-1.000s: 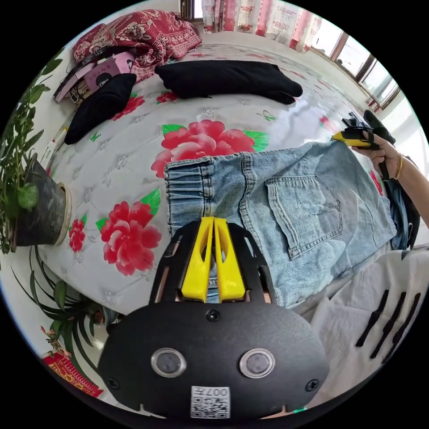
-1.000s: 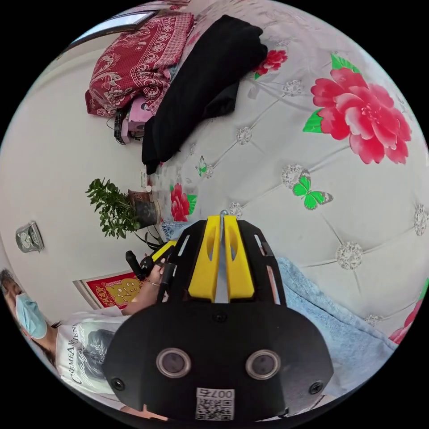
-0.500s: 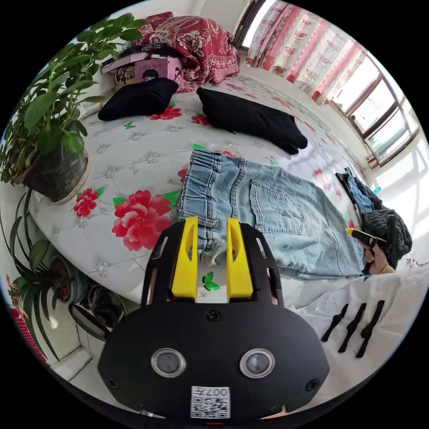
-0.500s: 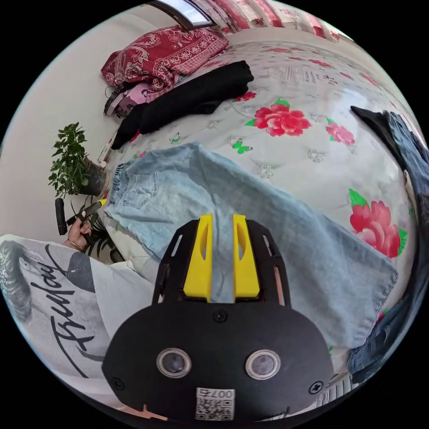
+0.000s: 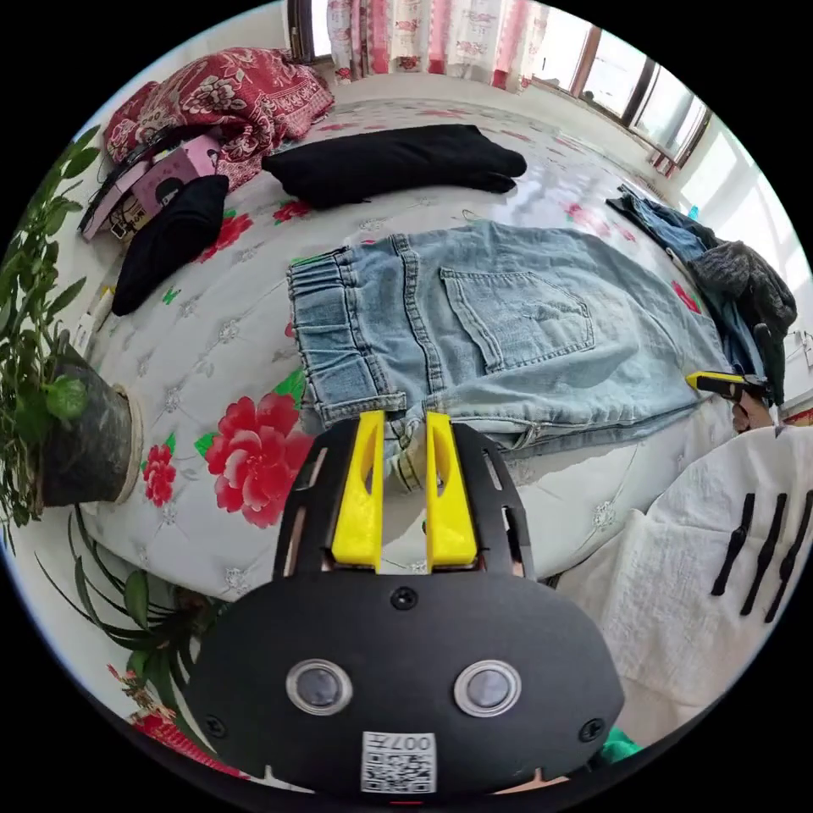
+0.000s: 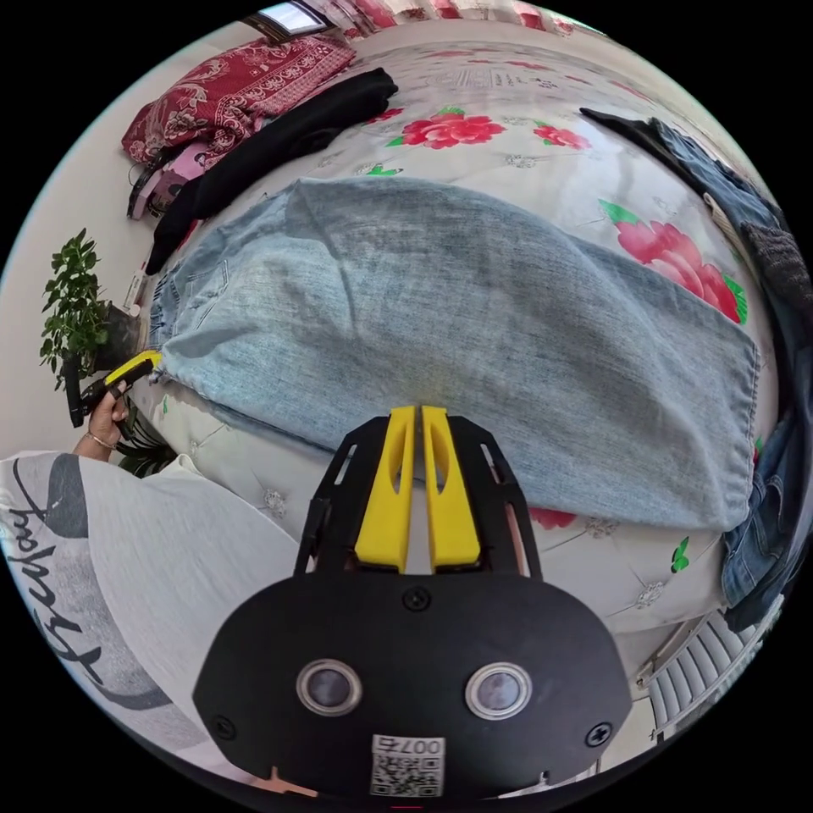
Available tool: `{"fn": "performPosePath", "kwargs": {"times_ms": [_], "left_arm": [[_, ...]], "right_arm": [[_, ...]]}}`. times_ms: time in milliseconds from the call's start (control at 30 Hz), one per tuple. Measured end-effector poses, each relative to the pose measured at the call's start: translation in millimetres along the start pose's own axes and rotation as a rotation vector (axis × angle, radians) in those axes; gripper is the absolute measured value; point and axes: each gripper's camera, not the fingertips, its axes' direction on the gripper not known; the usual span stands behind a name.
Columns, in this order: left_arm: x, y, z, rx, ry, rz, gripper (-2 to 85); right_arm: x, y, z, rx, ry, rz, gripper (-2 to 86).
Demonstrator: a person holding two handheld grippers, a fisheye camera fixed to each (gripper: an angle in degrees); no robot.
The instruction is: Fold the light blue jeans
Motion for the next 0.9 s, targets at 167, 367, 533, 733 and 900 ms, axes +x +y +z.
{"fn": "performPosePath", "kwargs": {"times_ms": [167, 367, 533, 733, 900], "left_arm": [[14.5, -37.6, -61.5, 0.146, -0.029, 0.193, -0.1], [67.5, -20.2, -143.2, 0.332, -0.264, 0.592, -0.4], [17.5, 25.0, -48.9, -0.099, -0.098, 0.354, -0.7], [-24.8, 41.2, -80.4, 0.079, 0.097, -0.190, 1.8], [-54.5, 40.4, -94.8, 0.163, 0.340, -0.407, 5.7]], "right_arm": [[16.7, 13.2, -21.8, 0.015, -0.020, 0.011, 0.2], [41.3, 35.5, -51.0, 0.057, -0.030, 0.047, 1.3], [94.3, 75.8, -96.5, 0.155, -0.175, 0.196, 3.4], [234.3, 201.2, -179.8, 0.550, -0.265, 0.666, 5.9], [318.3, 272.3, -183.9, 0.699, -0.391, 0.948, 6.5]]}}
